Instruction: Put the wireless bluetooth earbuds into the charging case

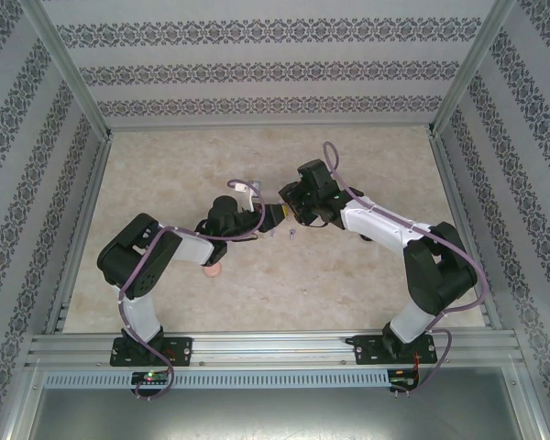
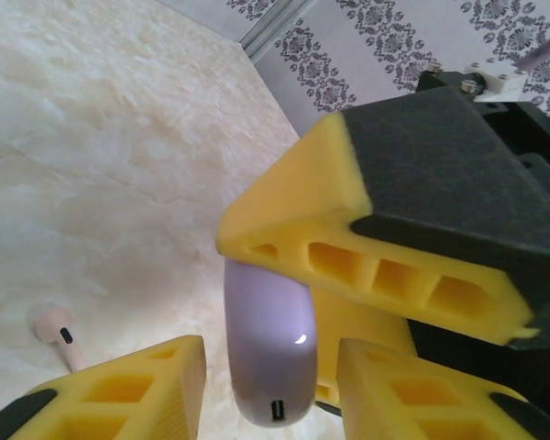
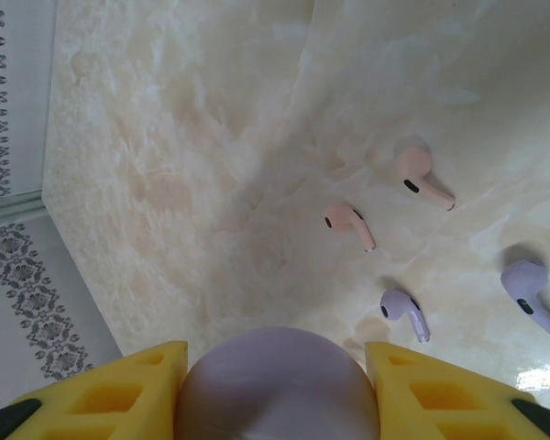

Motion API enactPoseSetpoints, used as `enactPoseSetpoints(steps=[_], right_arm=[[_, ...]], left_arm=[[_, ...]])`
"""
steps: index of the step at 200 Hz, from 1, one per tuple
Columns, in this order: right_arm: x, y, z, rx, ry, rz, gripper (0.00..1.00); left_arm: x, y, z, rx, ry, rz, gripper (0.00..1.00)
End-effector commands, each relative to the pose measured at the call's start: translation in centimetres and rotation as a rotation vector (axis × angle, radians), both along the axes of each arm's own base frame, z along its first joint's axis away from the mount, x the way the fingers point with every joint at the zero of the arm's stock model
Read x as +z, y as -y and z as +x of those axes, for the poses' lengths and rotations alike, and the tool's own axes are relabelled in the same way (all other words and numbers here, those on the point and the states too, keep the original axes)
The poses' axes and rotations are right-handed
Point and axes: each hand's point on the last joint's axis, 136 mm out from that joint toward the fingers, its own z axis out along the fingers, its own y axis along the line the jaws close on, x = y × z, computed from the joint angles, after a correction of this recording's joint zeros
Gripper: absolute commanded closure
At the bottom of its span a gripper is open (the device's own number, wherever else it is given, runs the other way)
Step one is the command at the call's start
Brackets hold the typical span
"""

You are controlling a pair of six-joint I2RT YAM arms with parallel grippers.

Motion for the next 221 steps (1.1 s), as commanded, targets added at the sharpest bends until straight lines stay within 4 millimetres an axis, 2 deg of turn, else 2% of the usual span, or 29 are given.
enactPoseSetpoints(steps=[1, 50, 74, 96, 114, 130, 141, 161, 197, 221], right_arm=[[0.7, -0.3, -0.4, 0.003, 0.013, 0.027, 0.65], [0.7, -0.4, -0.5, 0.006, 0.010, 0.034, 0.65], [0.7, -0.5, -0.6, 0.008, 0.010, 0.039, 0.65], [0.8, -0.4, -0.6, 0.003, 0.011, 0.045, 0.64], [1.1, -0.2, -0.4, -0.005, 0.019, 0.051, 0.55], [1.8, 0.3, 0.1, -0.018, 0.045, 0.055, 0.38], [2.4, 0.9, 0.5, -0.032, 0.066, 0.050, 0.31], [3.5, 3.1, 0.6, -0.074, 0.123, 0.021, 0.25], [4.1, 7.0, -0.8, 0.021, 0.254, -0.096, 0.24], [4.7, 8.0, -2.0, 0.189, 0.394, -0.160, 0.24]], left_arm=[[1.7, 0.9, 0.3, -0.011, 0.056, -0.039, 0.64], [1.5, 1.0, 0.5, -0.009, 0.054, -0.038, 0.69], [1.4, 1.0, 0.6, -0.009, 0.052, -0.041, 0.74], [1.4, 1.1, 0.6, -0.013, 0.049, -0.044, 0.84], [1.4, 1.1, 0.5, -0.017, 0.046, -0.045, 0.91], [1.5, 1.2, 0.4, -0.027, 0.040, -0.048, 0.99], [1.6, 1.2, 0.3, -0.032, 0.035, -0.045, 1.00], [2.0, 1.4, -0.1, -0.064, 0.023, -0.031, 1.00], [3.5, 0.4, -0.6, -0.133, 0.004, -0.016, 1.00], [4.4, 0.2, -1.6, -0.220, 0.004, 0.027, 1.00]])
